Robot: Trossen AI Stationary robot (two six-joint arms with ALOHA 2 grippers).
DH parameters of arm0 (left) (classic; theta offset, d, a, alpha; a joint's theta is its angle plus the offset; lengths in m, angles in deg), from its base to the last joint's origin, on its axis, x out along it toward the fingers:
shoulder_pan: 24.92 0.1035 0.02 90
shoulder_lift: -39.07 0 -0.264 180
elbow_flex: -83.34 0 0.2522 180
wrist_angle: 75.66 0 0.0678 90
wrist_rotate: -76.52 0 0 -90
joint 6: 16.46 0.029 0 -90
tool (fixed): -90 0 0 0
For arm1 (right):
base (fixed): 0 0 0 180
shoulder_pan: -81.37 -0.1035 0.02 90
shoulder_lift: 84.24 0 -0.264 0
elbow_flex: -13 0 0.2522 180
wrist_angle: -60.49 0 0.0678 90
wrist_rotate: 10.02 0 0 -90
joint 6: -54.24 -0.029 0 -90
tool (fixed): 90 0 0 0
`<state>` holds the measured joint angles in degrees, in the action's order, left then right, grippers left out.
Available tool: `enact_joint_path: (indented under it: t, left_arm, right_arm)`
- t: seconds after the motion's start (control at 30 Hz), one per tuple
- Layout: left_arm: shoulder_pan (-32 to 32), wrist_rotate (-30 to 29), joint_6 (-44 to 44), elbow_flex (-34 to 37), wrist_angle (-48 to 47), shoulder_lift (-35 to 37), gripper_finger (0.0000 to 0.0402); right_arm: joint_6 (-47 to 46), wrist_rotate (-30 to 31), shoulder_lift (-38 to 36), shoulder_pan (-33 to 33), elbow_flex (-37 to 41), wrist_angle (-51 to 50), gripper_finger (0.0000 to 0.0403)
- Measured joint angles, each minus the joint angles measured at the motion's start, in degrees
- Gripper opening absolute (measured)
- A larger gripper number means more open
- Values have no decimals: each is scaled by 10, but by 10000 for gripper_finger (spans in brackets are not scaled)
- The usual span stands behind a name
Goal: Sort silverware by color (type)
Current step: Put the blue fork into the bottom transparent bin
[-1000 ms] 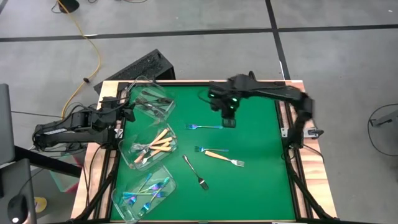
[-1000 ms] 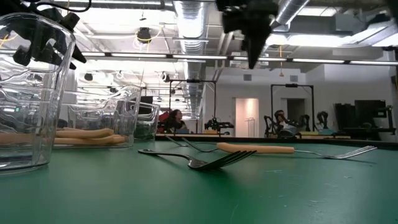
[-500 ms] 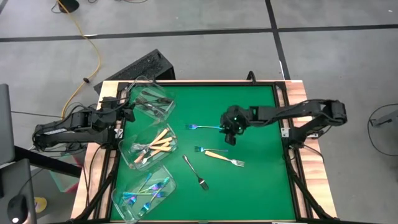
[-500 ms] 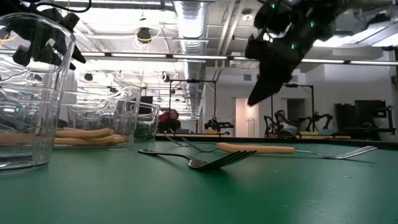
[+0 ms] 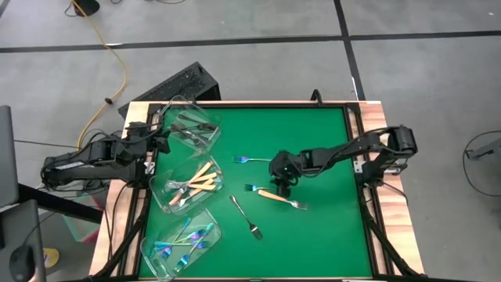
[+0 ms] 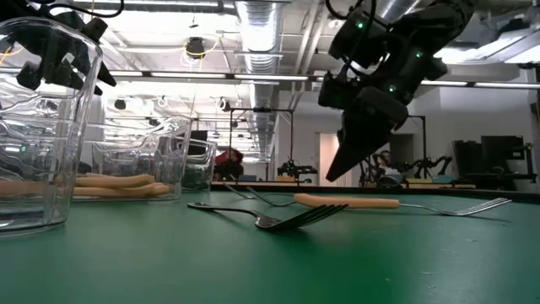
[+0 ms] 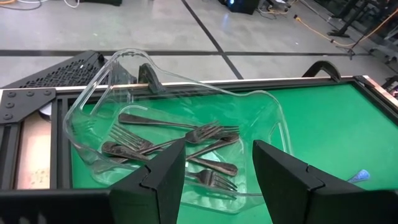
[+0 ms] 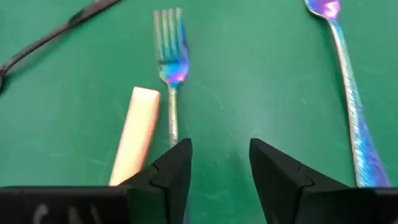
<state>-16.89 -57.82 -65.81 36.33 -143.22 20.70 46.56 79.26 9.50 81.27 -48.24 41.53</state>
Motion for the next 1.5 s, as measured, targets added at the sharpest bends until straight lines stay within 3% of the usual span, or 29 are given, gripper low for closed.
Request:
enact_joint_path:
  t: [0.2,0.43,0.73,0.93,1.5]
  left_arm:
    - [0,1,-10,0,-8,0,172]
    - [0,2,-15,0,-12,0,172]
    - [0,2,-15,0,-12,0,172]
    - [0,2,-15,0,-12,0,172]
    - [0,15,-6,0,-12,0,172]
  right_arm:
    - [5,5,36,-39,-25,1,212]
    - [4,40,85,-62,-51,3,215]
    - [40,45,54,-63,-85,-11,214]
    - [102,115,30,-36,-121,-15,214]
    - [127,105,99,63,-139,11,214]
